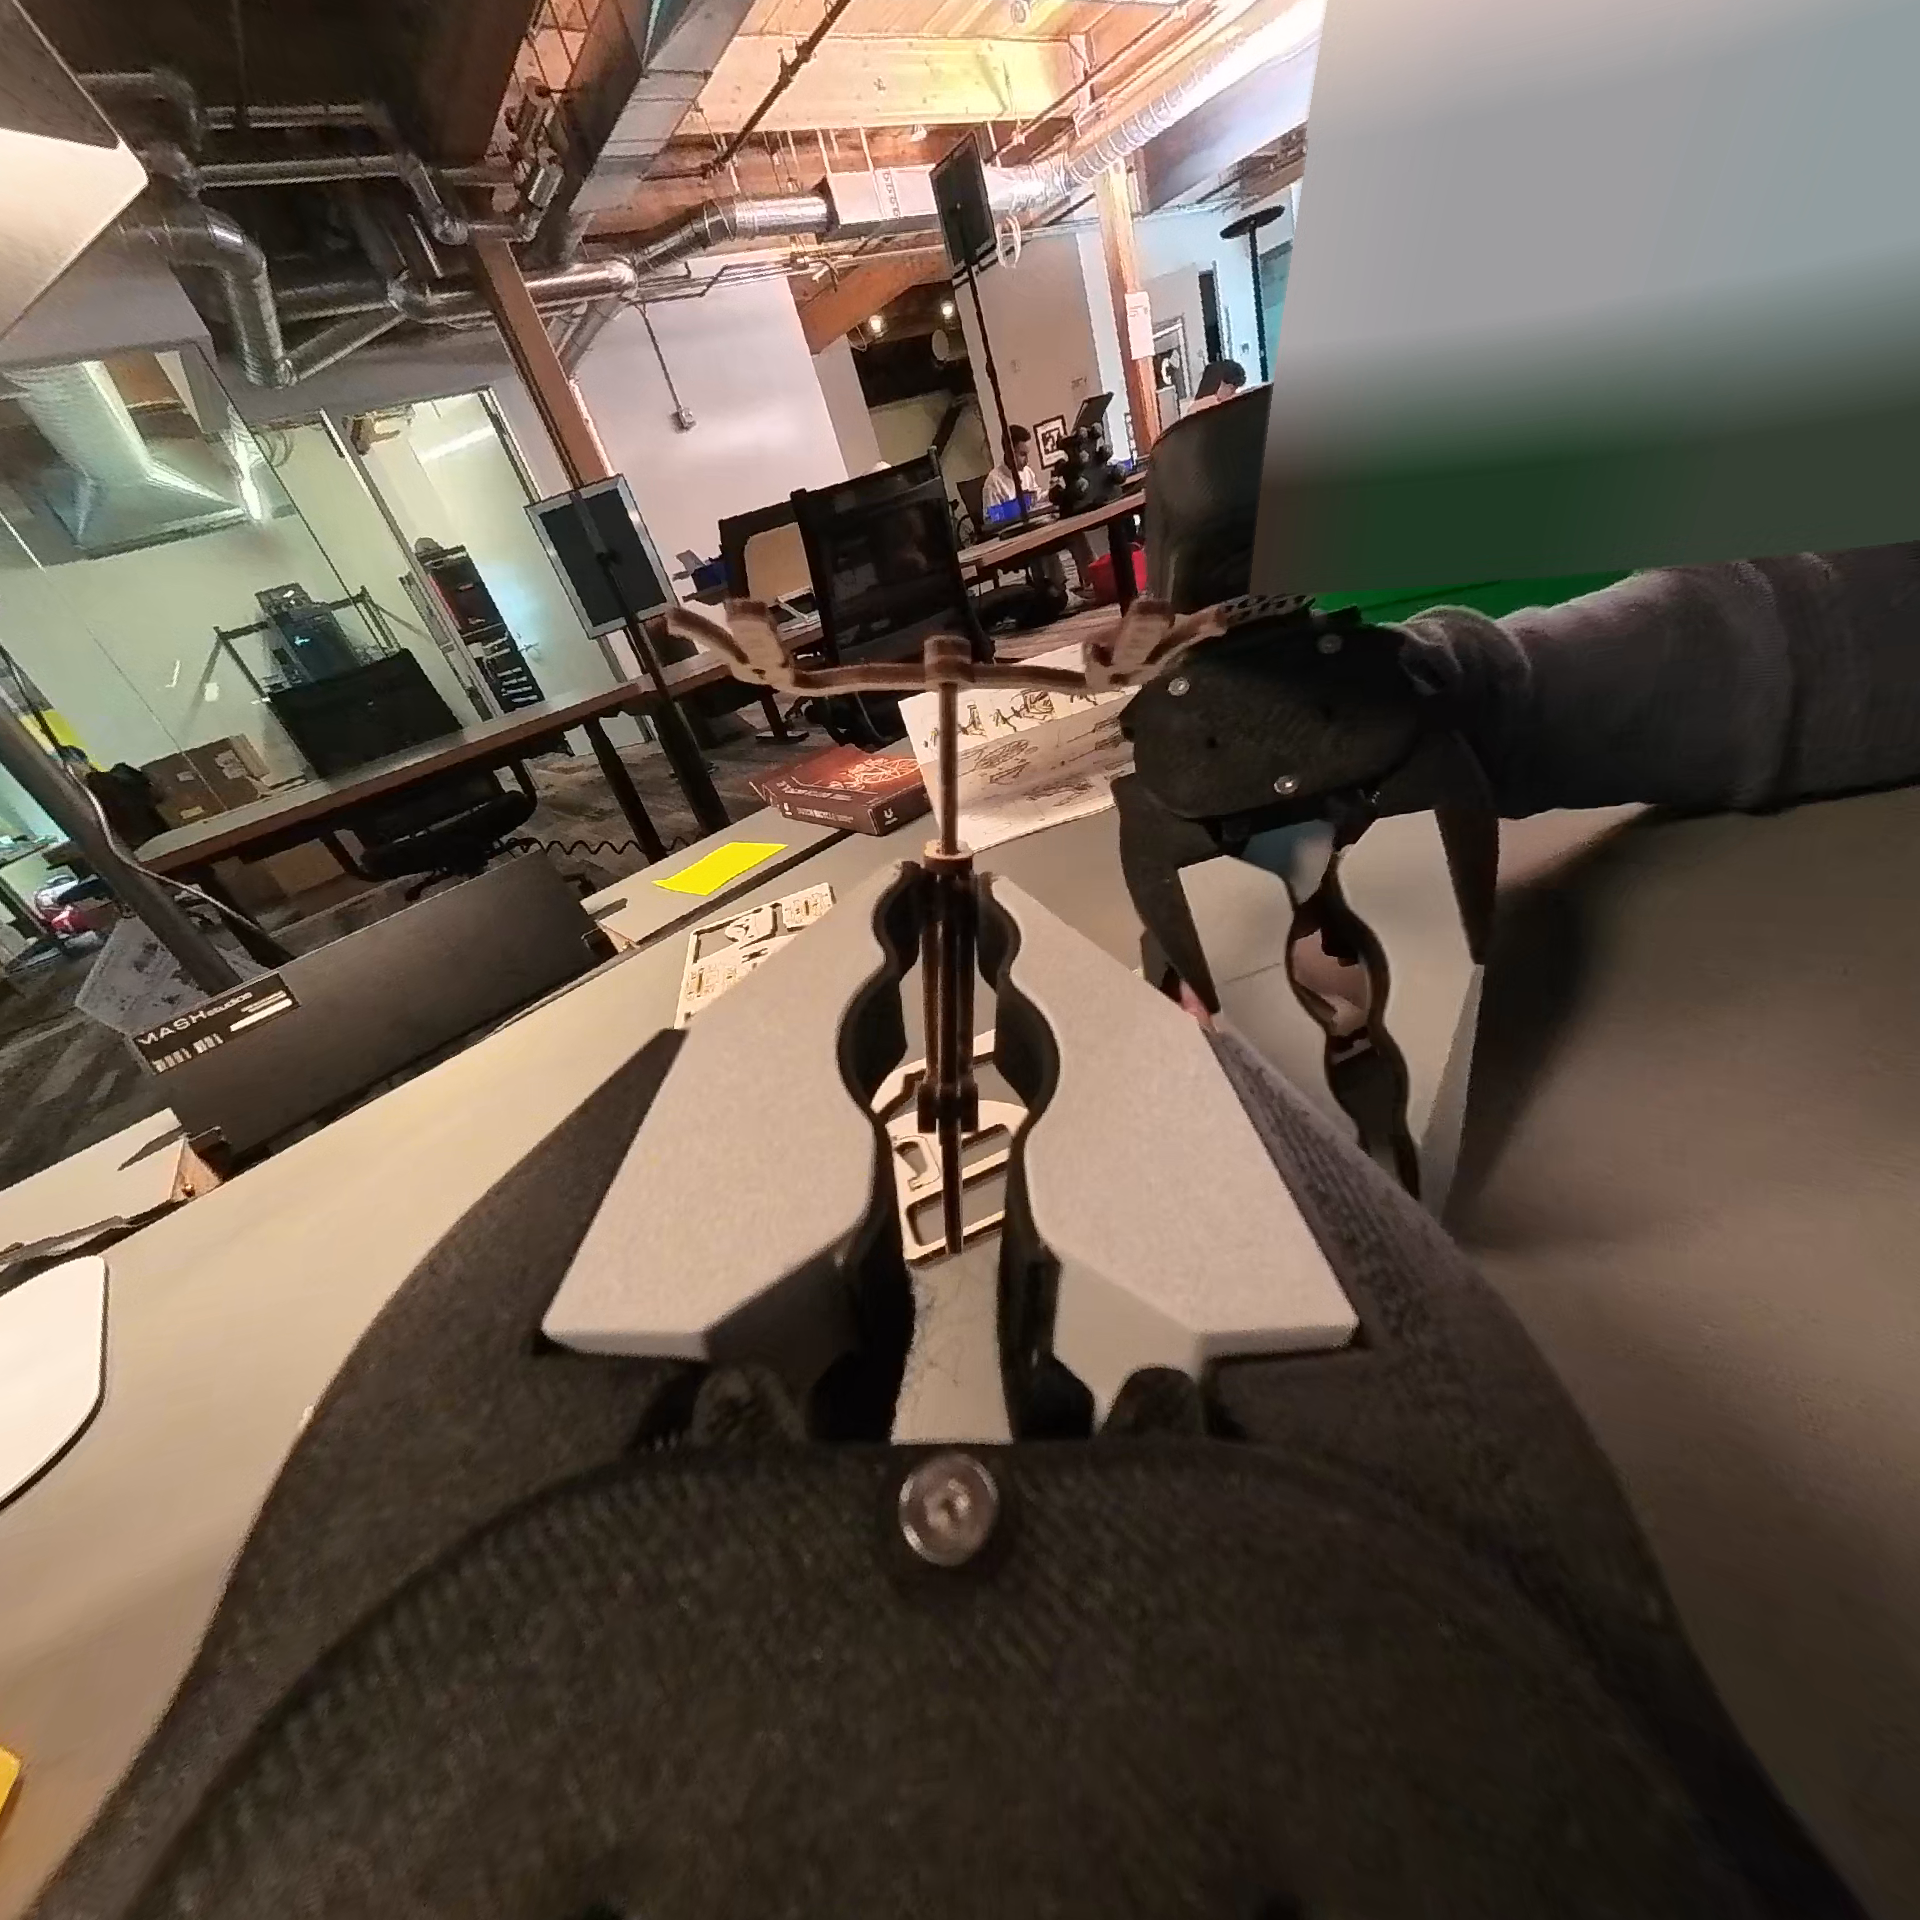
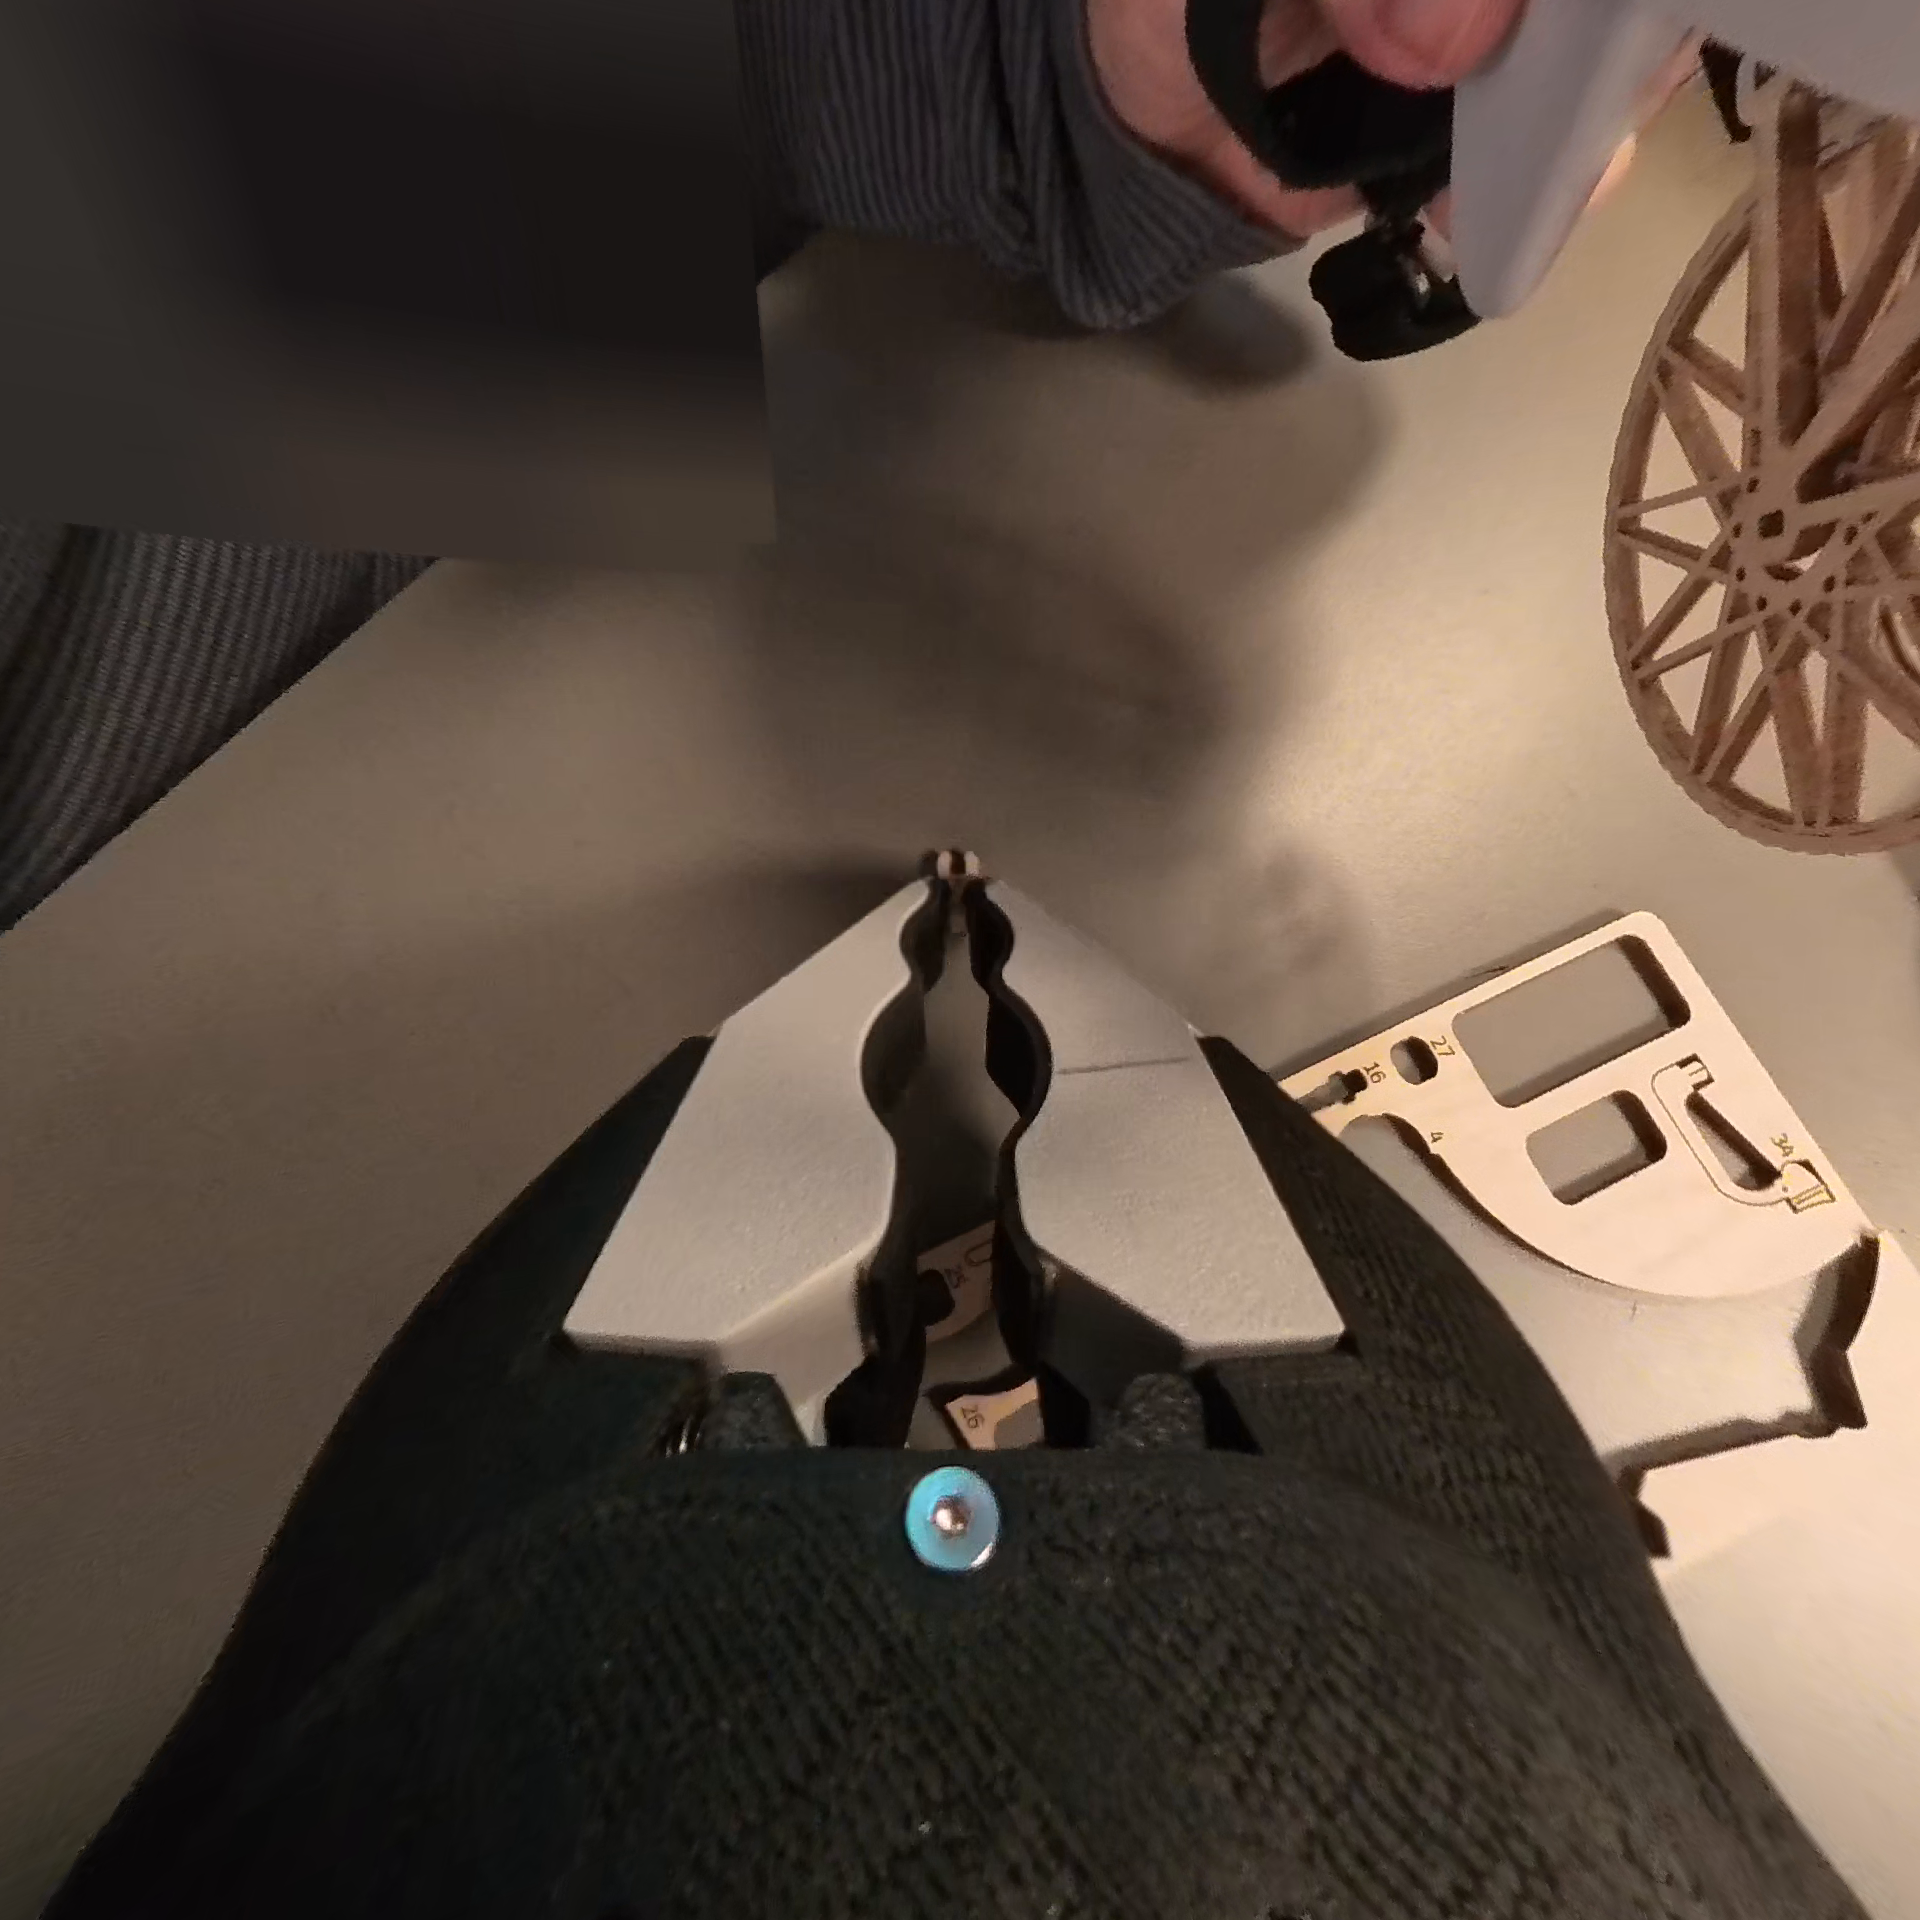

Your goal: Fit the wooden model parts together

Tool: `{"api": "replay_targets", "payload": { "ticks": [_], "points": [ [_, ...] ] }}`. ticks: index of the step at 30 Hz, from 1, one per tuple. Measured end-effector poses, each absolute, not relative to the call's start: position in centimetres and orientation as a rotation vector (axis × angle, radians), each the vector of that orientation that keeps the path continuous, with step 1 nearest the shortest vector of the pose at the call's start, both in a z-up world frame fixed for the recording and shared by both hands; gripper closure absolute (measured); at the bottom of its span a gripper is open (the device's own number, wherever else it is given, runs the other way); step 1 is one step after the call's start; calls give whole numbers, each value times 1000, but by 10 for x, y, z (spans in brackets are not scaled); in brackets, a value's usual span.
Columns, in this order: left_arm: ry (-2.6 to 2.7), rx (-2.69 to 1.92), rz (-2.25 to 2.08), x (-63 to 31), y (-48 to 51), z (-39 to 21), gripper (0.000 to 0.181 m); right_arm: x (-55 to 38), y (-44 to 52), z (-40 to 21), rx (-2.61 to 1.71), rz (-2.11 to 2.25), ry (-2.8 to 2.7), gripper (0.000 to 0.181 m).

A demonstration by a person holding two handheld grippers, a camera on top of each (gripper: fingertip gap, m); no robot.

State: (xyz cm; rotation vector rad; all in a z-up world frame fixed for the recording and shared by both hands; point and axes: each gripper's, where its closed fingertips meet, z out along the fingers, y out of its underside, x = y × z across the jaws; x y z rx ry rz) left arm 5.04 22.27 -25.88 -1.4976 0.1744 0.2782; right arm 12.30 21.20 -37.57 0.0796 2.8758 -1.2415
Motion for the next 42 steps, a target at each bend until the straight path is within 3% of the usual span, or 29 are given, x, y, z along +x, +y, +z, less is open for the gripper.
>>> {"api": "replay_targets", "payload": {
  "ticks": [8,21,42],
  "points": [
    [201,-1509,274,54,223,-261,172,117,218,-371,118,-1286,3008,181],
    [191,-1610,-154,80,230,-268,172,82,244,-268,415,-1882,2807,181],
    [376,-1794,129,97,233,-307,171,97,227,-299,150,-1734,3081,181]
  ]
}}
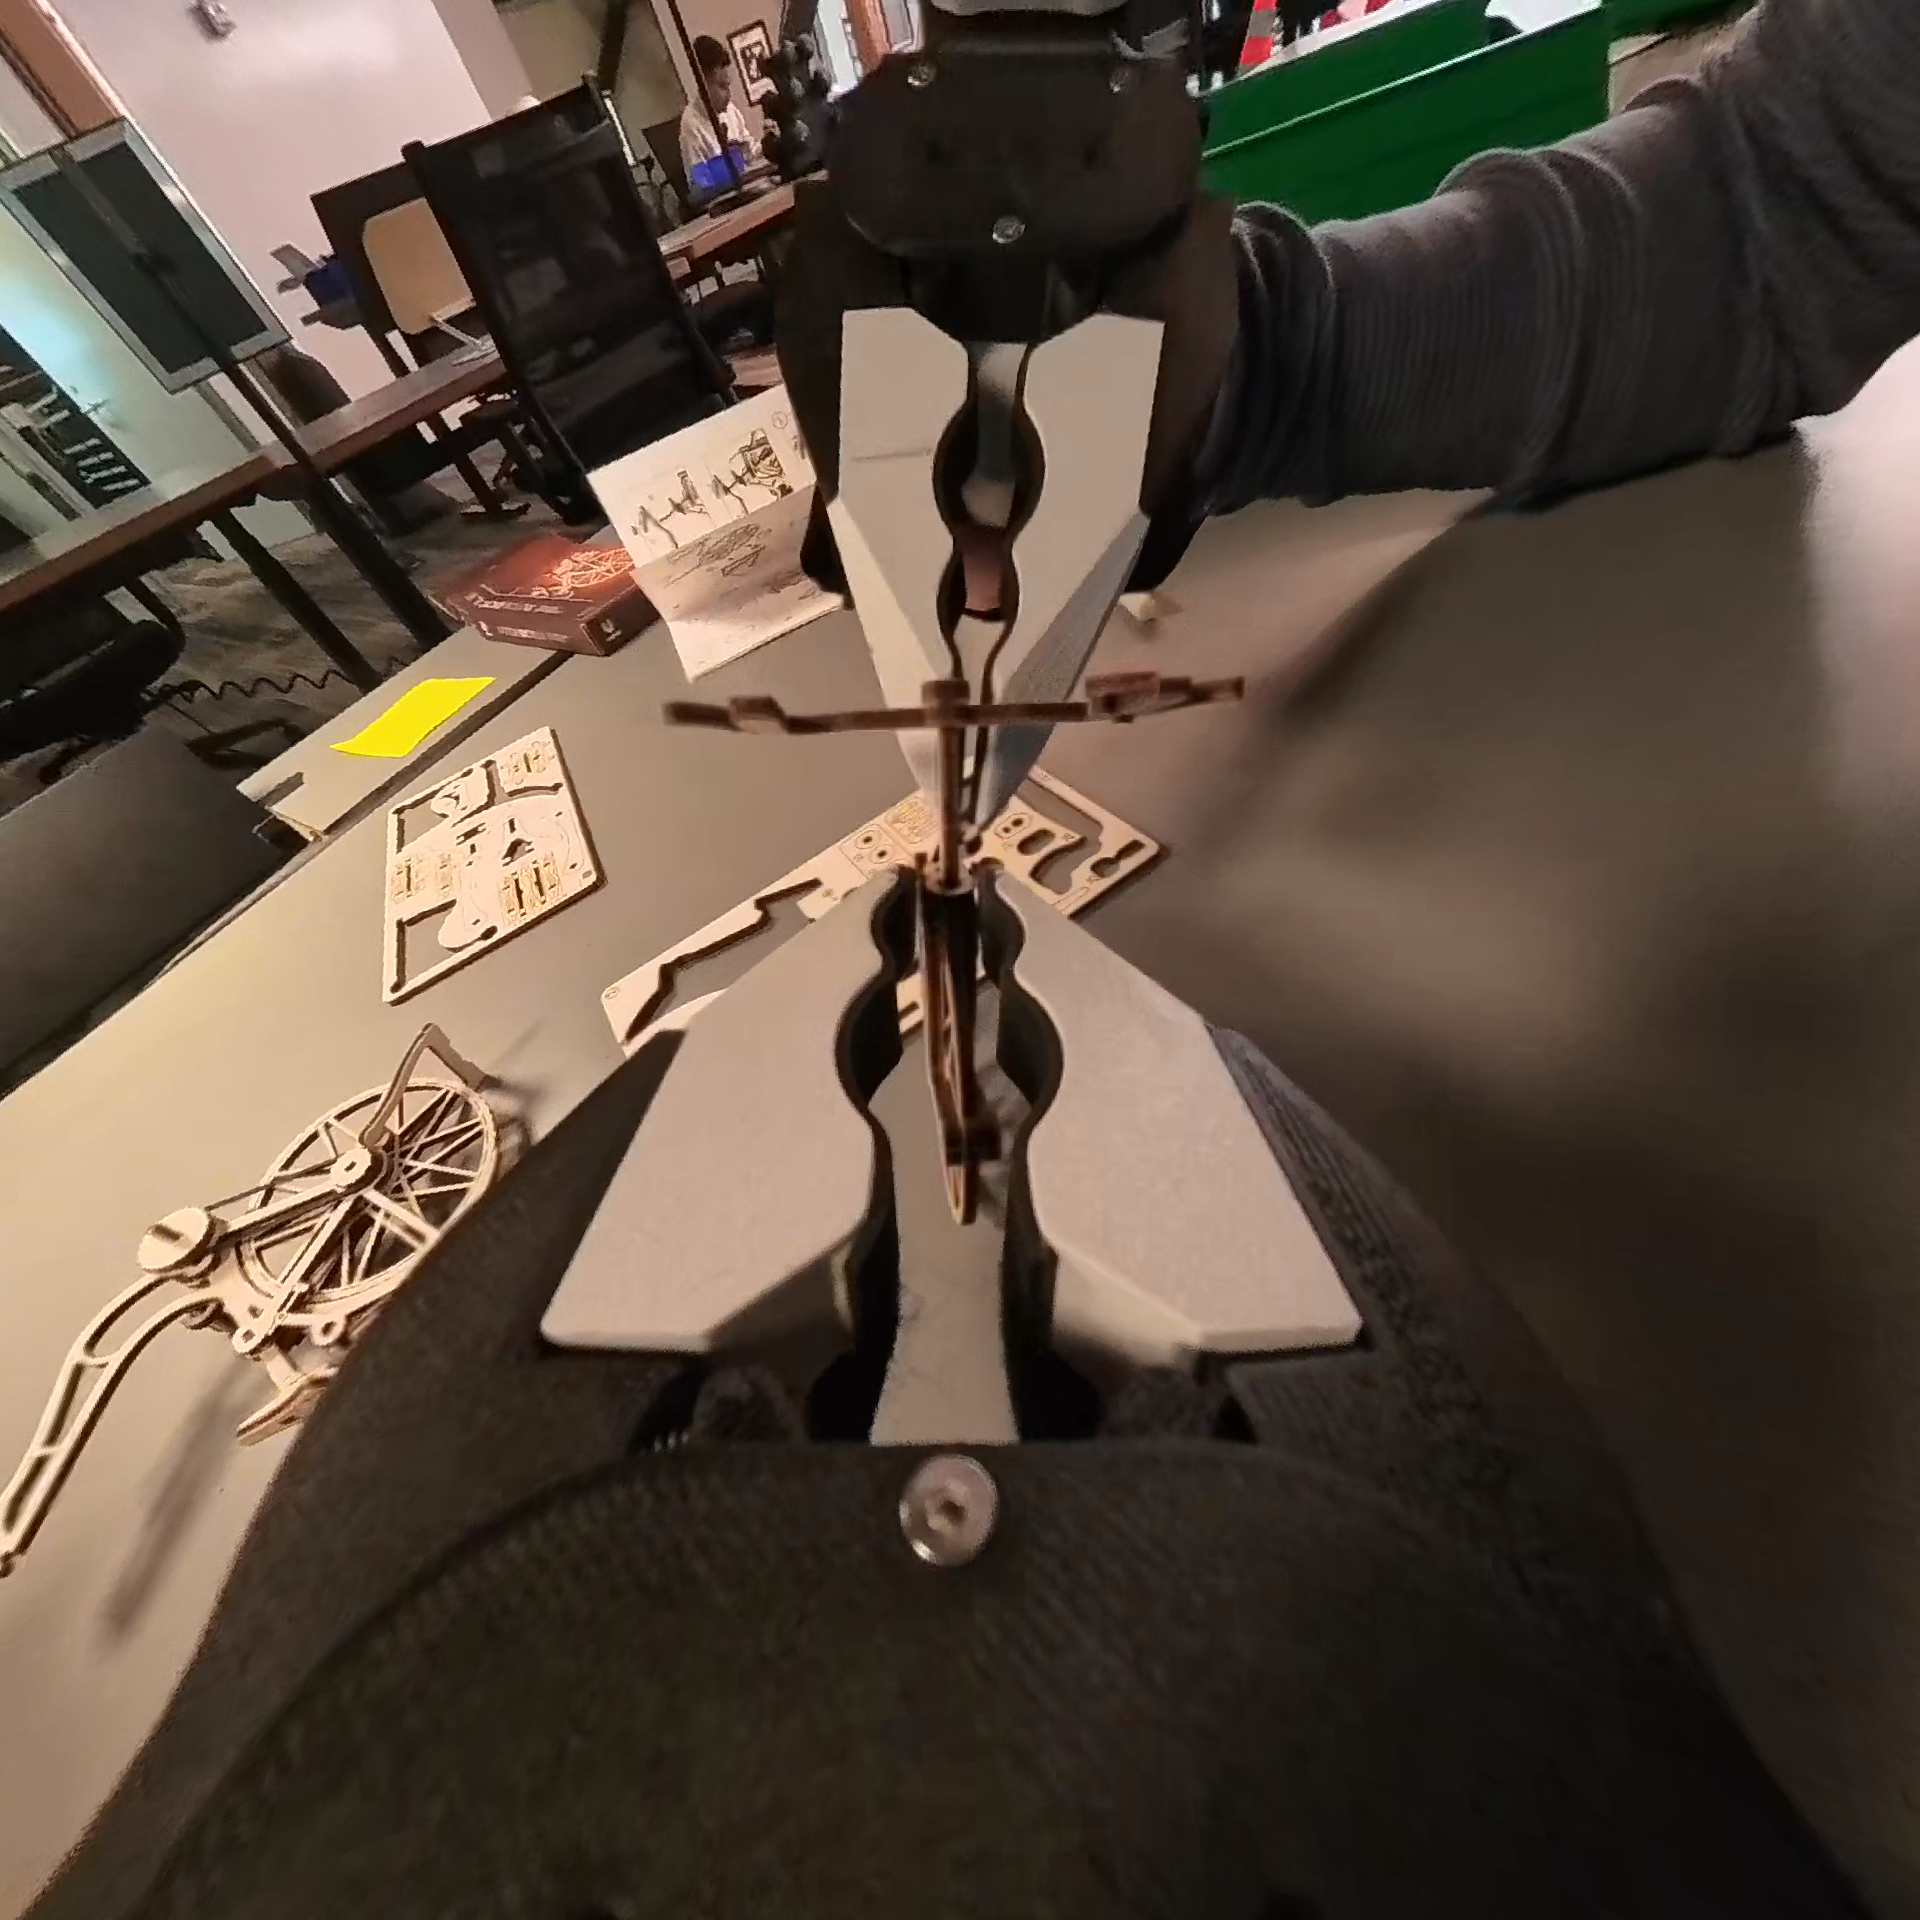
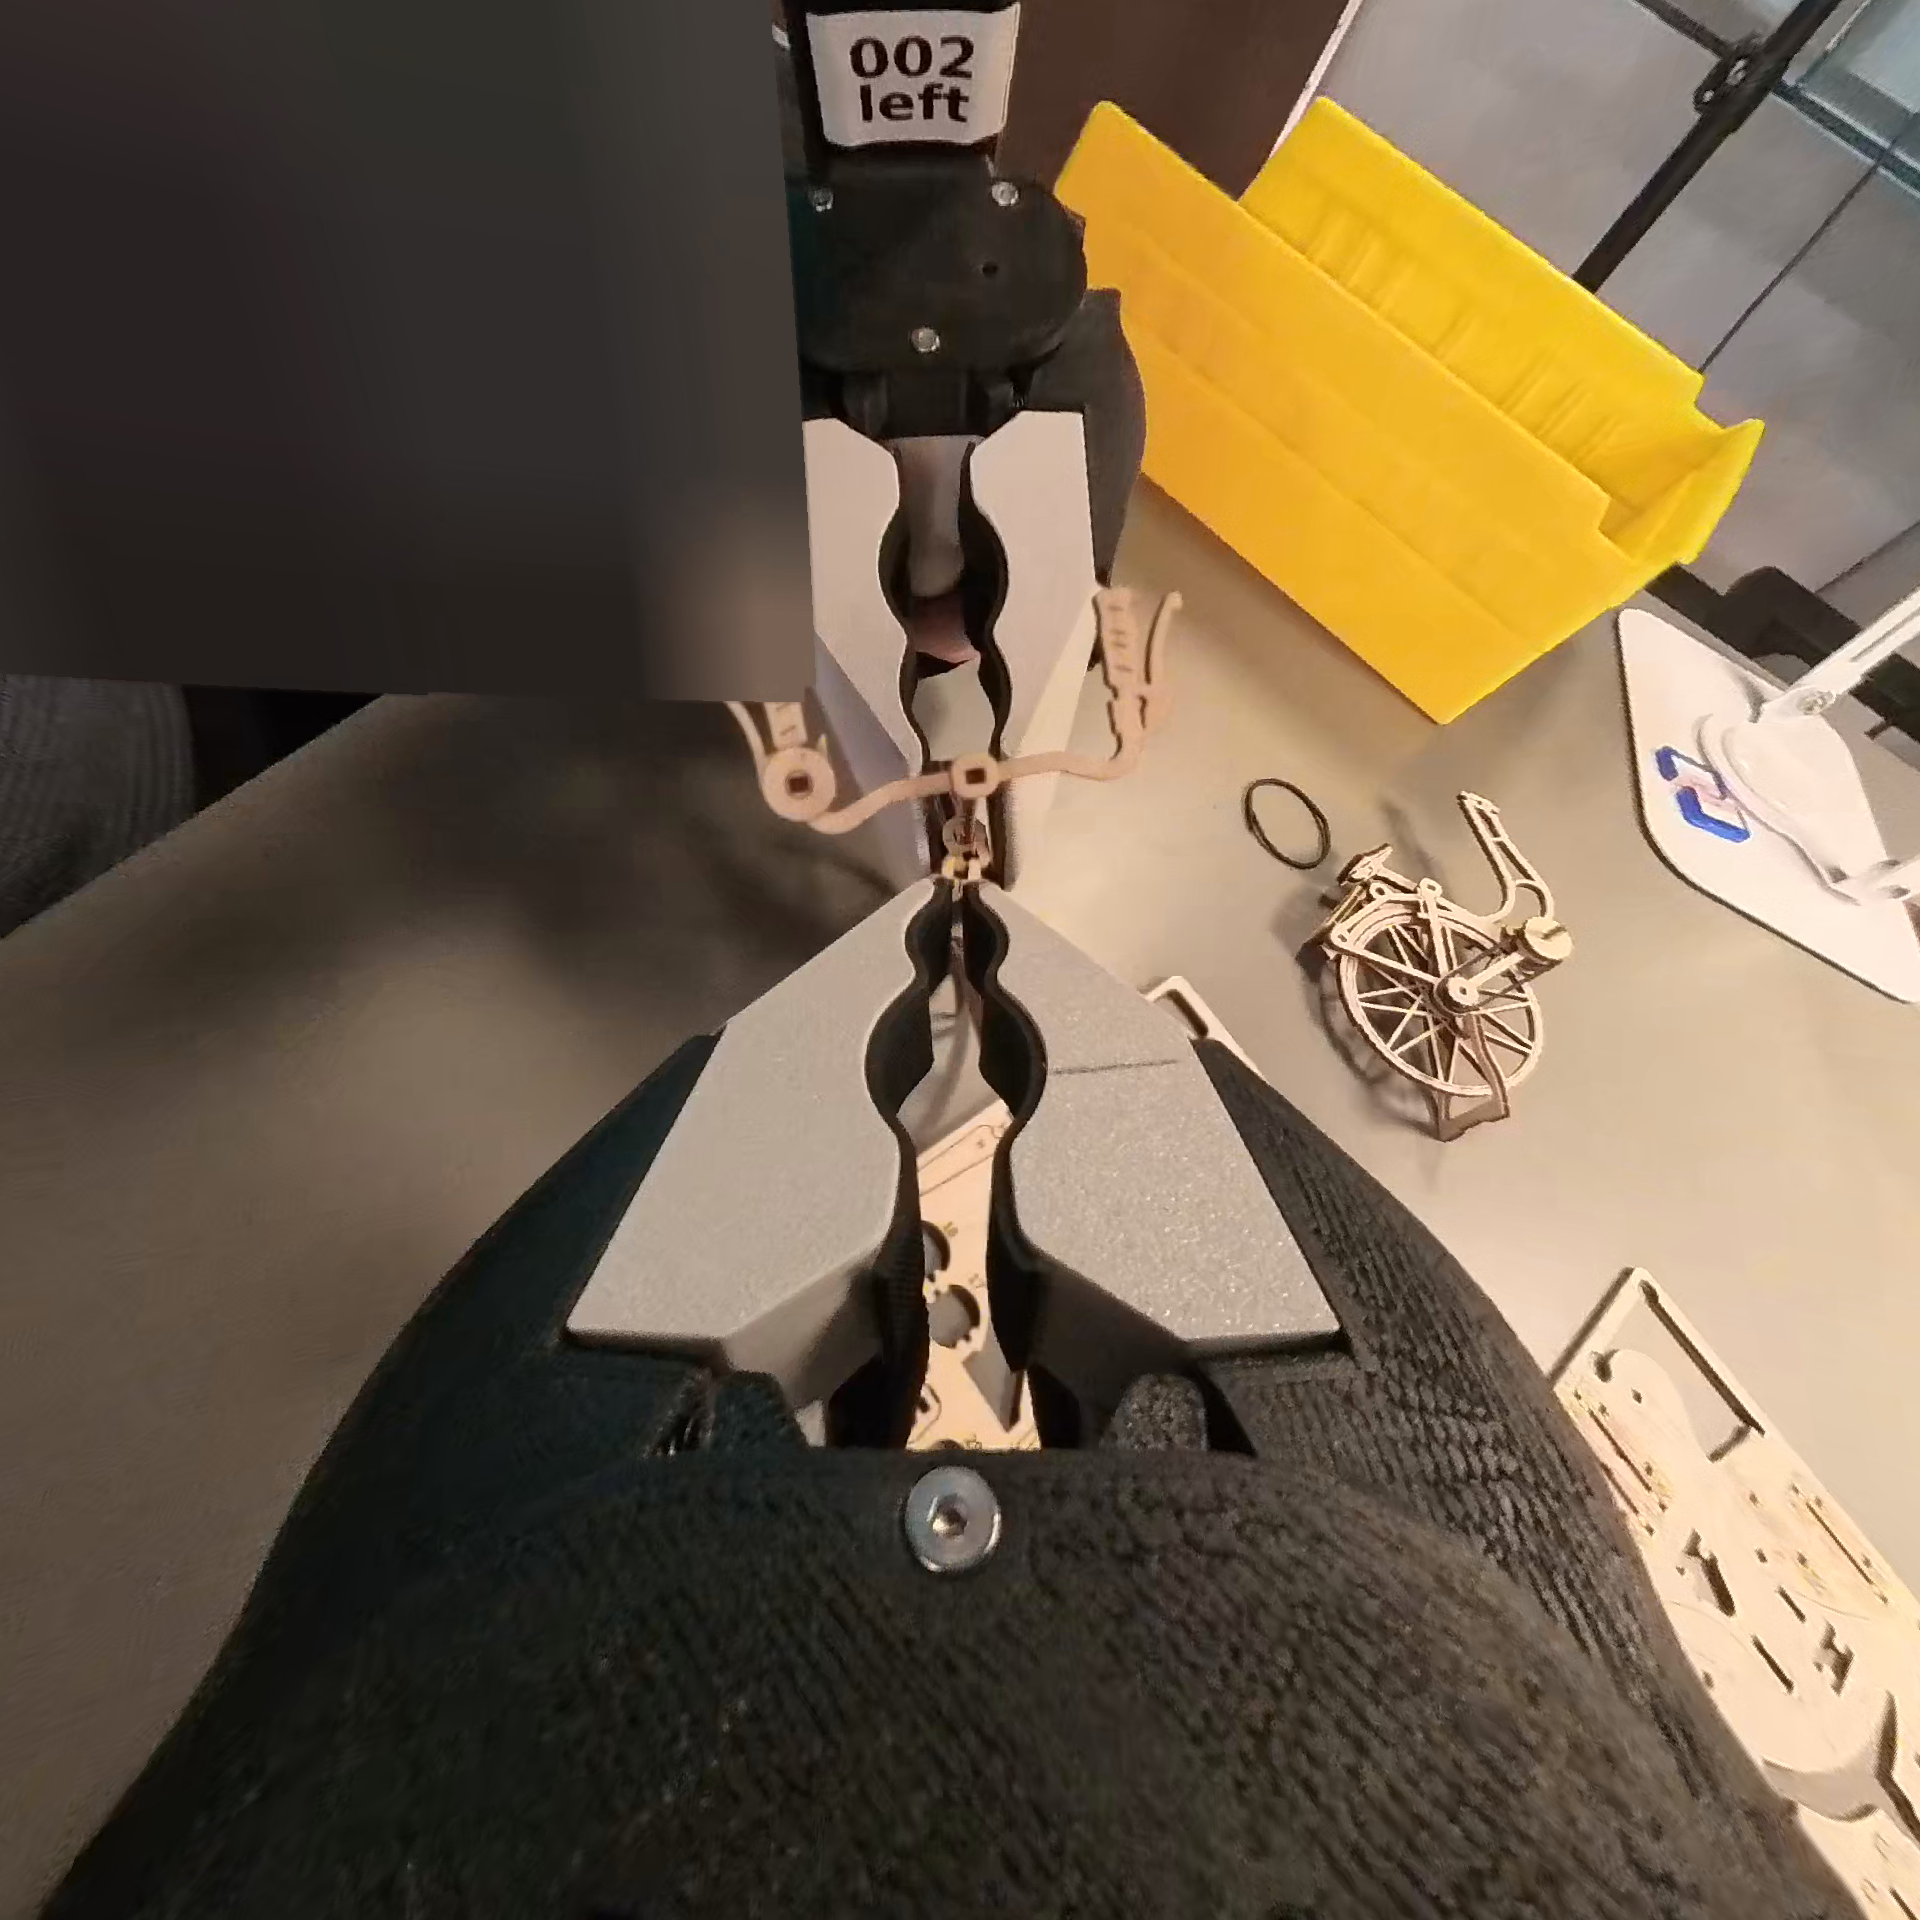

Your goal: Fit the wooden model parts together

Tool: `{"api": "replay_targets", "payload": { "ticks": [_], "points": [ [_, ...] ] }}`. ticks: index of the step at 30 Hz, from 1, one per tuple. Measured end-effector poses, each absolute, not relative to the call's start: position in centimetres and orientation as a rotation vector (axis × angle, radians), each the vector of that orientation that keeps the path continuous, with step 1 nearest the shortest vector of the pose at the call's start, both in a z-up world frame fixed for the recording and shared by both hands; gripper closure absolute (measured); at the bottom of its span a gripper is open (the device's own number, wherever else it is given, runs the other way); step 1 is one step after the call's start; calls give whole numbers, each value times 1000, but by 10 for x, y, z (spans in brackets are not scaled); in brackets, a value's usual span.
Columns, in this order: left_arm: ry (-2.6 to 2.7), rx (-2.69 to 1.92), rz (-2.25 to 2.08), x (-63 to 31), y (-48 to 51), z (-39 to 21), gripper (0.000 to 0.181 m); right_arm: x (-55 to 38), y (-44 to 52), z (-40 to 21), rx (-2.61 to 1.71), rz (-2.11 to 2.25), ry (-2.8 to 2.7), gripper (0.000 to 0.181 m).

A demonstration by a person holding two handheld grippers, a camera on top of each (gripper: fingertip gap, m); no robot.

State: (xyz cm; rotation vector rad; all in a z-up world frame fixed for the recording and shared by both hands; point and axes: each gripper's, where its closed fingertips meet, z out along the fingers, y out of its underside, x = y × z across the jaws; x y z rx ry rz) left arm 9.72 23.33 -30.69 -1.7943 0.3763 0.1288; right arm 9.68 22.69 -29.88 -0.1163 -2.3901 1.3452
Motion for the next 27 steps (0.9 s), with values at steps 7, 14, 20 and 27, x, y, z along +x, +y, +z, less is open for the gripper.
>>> {"api": "replay_targets", "payload": {
  "ticks": [7,14,20,27],
  "points": [
    [398,-1801,142,100,234,-310,172,98,228,-301,-47,1248,-2376,181],
    [460,-1799,193,104,236,-311,172,104,227,-301,111,1166,-2346,181],
    [489,-1807,235,103,236,-316,172,102,227,-305,155,1079,-2313,181],
    [467,-1770,310,95,234,-311,172,95,230,-310,58,1146,-2311,181]
  ]
}}
